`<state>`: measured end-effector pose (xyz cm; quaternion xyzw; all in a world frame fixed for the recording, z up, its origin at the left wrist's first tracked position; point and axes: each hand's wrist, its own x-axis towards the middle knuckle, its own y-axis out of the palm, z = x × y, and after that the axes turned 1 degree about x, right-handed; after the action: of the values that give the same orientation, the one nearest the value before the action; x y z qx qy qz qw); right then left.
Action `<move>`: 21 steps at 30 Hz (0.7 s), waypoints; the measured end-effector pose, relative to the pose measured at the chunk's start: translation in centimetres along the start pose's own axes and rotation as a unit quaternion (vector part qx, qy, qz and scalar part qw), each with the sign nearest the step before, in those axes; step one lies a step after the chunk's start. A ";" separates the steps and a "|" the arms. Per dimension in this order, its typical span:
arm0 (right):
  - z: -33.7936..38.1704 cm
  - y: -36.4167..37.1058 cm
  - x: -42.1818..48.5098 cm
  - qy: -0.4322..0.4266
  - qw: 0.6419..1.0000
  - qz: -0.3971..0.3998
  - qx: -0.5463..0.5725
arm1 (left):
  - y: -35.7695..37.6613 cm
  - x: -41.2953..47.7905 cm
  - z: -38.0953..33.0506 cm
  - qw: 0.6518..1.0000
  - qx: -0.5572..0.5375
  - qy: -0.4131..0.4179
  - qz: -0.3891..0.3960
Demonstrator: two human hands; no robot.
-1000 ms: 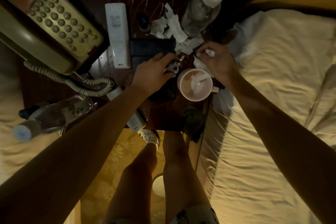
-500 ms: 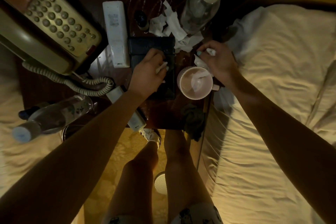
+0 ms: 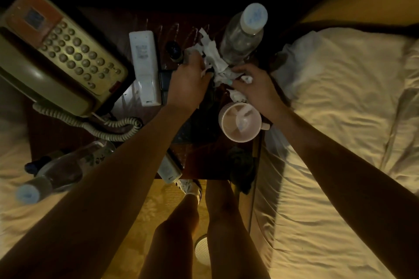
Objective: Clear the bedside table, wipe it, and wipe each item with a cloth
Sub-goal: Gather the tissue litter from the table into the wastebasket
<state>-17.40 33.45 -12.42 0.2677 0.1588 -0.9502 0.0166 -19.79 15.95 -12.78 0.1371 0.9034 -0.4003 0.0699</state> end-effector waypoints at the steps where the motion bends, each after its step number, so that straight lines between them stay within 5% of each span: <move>1: -0.1 0.1 0.2 -0.004 1.000 0.000 0.001 | 0.1 0.4 0.0 1.000 0.004 -0.008 0.008; 6: -0.7 0.4 0.8 -0.012 1.000 -0.002 -0.028 | -0.1 2.4 -0.2 0.994 0.067 -0.033 0.074; 12: -0.4 0.2 1.0 -0.023 0.992 0.011 -0.124 | -0.1 3.3 -0.6 0.987 0.108 -0.098 0.062; 21: 0.2 -2.1 -1.4 -0.001 0.997 -0.035 -0.066 | -0.4 2.9 -0.6 0.989 0.089 -0.071 0.095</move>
<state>-16.49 35.30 -10.94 0.2595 0.2304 -0.9379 0.0007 -22.70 16.68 -12.73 0.1996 0.8397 -0.4793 0.1588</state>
